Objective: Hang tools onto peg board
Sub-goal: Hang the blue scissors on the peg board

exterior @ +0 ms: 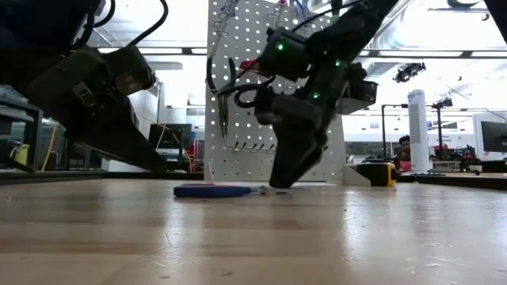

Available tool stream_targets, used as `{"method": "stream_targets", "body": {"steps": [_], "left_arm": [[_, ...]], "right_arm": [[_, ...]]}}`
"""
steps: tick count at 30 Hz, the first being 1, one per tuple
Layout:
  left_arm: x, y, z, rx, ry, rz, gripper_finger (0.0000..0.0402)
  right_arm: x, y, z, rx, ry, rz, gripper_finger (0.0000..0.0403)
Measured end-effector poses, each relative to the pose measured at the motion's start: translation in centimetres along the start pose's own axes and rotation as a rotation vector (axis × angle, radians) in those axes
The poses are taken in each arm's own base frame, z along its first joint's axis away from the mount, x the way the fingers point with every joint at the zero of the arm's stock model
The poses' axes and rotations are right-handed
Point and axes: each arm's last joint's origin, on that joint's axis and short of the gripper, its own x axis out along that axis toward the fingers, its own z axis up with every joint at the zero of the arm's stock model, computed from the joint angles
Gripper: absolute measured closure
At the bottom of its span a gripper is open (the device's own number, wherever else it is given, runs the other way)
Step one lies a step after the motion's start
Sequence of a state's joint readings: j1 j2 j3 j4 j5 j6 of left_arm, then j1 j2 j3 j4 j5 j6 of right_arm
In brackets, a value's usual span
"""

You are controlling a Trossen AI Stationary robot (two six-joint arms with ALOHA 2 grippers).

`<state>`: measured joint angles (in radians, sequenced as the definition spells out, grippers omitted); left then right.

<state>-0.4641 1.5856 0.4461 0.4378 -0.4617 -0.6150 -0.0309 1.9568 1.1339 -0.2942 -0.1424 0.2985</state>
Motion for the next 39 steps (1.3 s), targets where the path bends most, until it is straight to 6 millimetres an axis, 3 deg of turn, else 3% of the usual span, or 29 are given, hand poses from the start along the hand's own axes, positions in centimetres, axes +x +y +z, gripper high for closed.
{"method": "stream_targets", "body": {"steps": [6, 15, 18, 22, 28, 39], "left_arm": [[0.3, -0.2, 0.3, 0.048, 0.075, 0.049, 0.0402], [2.0, -0.3, 4.2, 0.347, 0.037, 0.140, 0.0402], [2.1, -0.4, 4.8, 0.421, 0.027, 0.147, 0.0402], [3.1, 0.2, 3.9, 0.464, 0.072, 0.180, 0.0402], [4.8, 0.2, 2.6, 0.371, 0.062, 0.197, 0.0401], [4.2, -0.9, 2.0, 0.189, -0.038, 0.283, 0.0401]], "right_arm": [[0.5, 3.3, -1.6, -0.067, 0.052, 0.026, 0.0163], [0.9, 6.9, -3.4, -0.087, 0.043, -0.033, 0.0163], [0.9, 7.2, -3.5, -0.059, 0.035, -0.045, 0.0163], [0.7, 7.3, -3.4, -0.031, 0.015, -0.056, 0.0163], [-0.2, 7.2, -3.0, -0.023, -0.024, -0.047, 0.0163], [-1.0, 7.1, -2.6, -0.018, -0.057, -0.061, 0.0163]]}}
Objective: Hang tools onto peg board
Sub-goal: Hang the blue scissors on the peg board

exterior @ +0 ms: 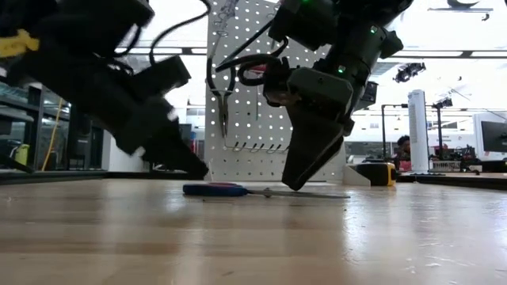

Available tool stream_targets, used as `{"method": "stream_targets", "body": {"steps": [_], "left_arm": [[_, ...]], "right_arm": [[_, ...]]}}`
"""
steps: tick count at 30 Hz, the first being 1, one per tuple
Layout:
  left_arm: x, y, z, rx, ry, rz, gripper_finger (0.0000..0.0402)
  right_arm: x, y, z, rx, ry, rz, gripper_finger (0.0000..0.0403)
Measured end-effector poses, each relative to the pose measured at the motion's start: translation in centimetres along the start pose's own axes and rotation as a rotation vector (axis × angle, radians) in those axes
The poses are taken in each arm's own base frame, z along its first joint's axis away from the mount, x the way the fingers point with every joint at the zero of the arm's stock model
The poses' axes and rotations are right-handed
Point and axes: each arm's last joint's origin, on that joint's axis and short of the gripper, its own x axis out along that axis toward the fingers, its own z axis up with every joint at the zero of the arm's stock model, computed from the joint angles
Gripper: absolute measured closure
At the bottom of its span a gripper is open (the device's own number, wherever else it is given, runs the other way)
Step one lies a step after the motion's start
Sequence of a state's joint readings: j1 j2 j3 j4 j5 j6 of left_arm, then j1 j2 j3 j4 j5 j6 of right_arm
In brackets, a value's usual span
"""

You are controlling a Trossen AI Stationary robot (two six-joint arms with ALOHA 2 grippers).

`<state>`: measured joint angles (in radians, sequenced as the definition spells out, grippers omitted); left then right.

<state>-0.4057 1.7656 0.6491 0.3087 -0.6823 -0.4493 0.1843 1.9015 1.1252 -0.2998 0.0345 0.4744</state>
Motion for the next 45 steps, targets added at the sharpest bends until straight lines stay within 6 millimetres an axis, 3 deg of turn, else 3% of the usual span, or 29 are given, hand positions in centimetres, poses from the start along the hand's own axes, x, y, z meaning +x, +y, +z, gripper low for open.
{"method": "stream_targets", "body": {"steps": [5, 11, 20, 32, 39, 45], "left_arm": [[-1.2, -0.6, 0.5, -0.128, -0.061, 0.007, 0.0401], [-1.1, -0.4, -0.6, -0.306, -0.076, 0.070, 0.0402], [-1.1, -0.3, -0.3, -0.493, -0.137, 0.092, 0.0402], [0.3, -1.4, -2.3, -0.511, -0.126, 0.069, 0.0402], [0.2, -2.6, -4.5, -0.505, -0.100, 0.066, 0.0401], [0.1, -3.5, -7.1, -0.376, -0.092, 0.109, 0.0401]], "right_arm": [[0.0, -0.5, 0.3, 0.015, -0.009, -0.007, 0.0163], [-0.1, -1.3, 0.8, 0.063, -0.021, -0.005, 0.0163], [-1.5, -1.2, 1.7, 0.067, -0.082, 0.012, 0.0163], [-5.3, -2.3, 3.3, 0.132, -0.228, -0.055, 0.0163], [-6.0, -2.4, 3.2, 0.138, -0.218, -0.061, 0.0163], [-5.8, -1.5, 2.2, 0.114, -0.132, -0.028, 0.0163]]}}
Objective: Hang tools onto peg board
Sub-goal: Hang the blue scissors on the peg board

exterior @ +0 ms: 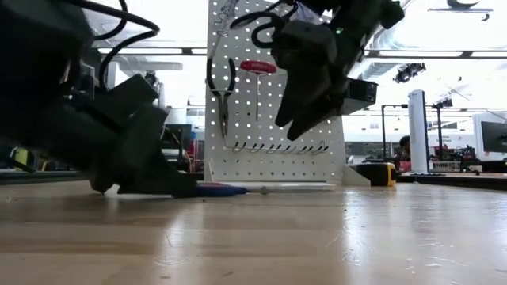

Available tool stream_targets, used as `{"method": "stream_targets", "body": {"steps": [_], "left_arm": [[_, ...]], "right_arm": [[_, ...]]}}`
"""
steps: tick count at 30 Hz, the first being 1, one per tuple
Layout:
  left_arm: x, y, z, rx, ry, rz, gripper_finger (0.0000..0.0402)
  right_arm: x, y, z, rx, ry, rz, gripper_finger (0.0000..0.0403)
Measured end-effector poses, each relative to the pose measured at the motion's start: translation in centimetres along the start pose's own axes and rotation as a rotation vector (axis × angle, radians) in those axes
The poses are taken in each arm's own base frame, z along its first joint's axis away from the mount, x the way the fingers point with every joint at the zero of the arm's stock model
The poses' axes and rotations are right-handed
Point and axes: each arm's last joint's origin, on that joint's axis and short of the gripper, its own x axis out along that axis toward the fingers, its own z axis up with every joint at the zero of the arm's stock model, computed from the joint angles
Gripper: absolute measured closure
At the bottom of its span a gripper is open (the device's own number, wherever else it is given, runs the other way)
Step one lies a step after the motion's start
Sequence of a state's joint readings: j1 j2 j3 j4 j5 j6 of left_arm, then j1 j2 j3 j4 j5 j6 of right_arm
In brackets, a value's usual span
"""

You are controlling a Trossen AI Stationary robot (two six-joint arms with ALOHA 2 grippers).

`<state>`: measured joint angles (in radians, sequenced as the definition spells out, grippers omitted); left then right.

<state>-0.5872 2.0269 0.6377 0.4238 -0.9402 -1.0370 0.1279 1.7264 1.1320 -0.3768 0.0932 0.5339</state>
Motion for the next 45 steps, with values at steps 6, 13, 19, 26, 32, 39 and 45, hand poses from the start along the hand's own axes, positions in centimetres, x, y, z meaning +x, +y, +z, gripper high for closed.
{"method": "stream_targets", "body": {"steps": [6, 13, 19, 26, 32, 39, 45], "left_arm": [[0.3, 0.0, -1.0, 0.080, -0.036, 0.028, 0.0401], [-0.9, -0.8, 2.3, 0.059, 0.003, -0.063, 0.0401], [-2.2, -1.3, 6.0, 0.009, -0.103, -0.064, 0.0401], [1.1, 0.1, 4.7, -0.028, -0.082, 0.028, 0.0401], [2.5, -0.2, 4.7, -0.101, -0.084, -0.035, 0.0401], [2.2, -0.5, 2.8, -0.105, -0.081, -0.029, 0.0401], [1.9, -0.4, 0.2, -0.025, -0.095, 0.010, 0.0401]], "right_arm": [[0.5, 0.6, -0.7, -0.037, 0.029, 0.003, 0.0163], [1.3, -0.3, -0.3, -0.009, 0.030, -0.017, 0.0163], [1.3, -0.9, 0.2, -0.014, 0.006, -0.024, 0.0163], [1.4, -1.3, 0.6, -0.010, -0.003, -0.029, 0.0163], [1.4, -1.3, 0.5, -0.008, 0.002, -0.029, 0.0163], [1.4, -1.4, 0.4, -0.011, 0.012, -0.033, 0.0163], [1.5, -1.3, 0.1, -0.012, 0.058, 0.001, 0.0163]]}}
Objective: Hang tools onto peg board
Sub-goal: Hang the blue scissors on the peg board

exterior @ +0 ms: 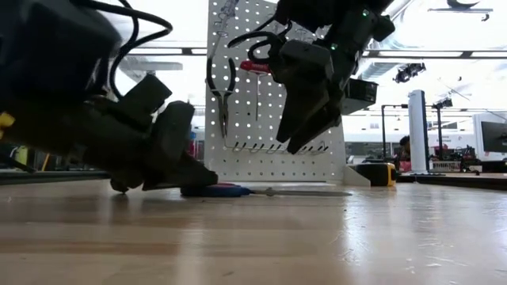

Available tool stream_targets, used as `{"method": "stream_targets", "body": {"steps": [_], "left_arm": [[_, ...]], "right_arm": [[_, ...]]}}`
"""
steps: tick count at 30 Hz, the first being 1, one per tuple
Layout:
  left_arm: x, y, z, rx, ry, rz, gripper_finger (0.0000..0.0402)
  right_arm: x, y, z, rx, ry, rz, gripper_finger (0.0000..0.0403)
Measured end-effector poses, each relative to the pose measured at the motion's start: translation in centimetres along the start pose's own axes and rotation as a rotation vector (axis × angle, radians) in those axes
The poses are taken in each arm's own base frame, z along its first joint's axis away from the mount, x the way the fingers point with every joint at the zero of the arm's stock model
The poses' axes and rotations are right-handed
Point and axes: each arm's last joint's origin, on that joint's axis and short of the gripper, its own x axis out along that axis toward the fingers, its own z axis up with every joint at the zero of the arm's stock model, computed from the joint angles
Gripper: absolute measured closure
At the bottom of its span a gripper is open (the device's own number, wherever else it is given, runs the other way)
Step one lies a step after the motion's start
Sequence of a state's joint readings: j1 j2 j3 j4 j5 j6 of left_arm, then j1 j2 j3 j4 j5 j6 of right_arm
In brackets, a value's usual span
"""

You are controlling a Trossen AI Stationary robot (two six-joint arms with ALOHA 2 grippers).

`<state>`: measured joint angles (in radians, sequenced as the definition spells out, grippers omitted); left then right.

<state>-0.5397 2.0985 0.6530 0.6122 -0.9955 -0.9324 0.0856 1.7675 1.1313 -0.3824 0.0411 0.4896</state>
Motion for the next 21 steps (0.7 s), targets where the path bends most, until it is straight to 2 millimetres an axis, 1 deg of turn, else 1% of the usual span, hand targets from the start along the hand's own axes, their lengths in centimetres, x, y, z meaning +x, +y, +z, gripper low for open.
{"method": "stream_targets", "body": {"steps": [3, 10, 13, 17, 21], "left_arm": [[-0.2, 0.1, -0.8, 0.039, -0.021, 0.011, 0.0401], [-0.4, 0.2, -1.7, 0.080, -0.057, 0.030, 0.0402], [-0.7, 0.3, -2.1, 0.095, -0.092, 0.054, 0.0402], [-0.8, 0.3, -2.2, 0.107, -0.096, 0.055, 0.0402], [-0.8, 0.3, -2.2, 0.110, -0.096, 0.056, 0.0402]], "right_arm": [[0.7, 0.1, -0.3, -0.014, 0.047, 0.040, 0.0163], [3.2, 0.0, -1.3, -0.034, 0.153, 0.096, 0.0163], [3.6, 0.4, -1.7, -0.054, 0.167, 0.110, 0.0163], [4.4, 1.1, -2.6, -0.078, 0.200, 0.108, 0.0163], [4.8, 1.7, -3.0, -0.072, 0.203, 0.111, 0.0163]]}}
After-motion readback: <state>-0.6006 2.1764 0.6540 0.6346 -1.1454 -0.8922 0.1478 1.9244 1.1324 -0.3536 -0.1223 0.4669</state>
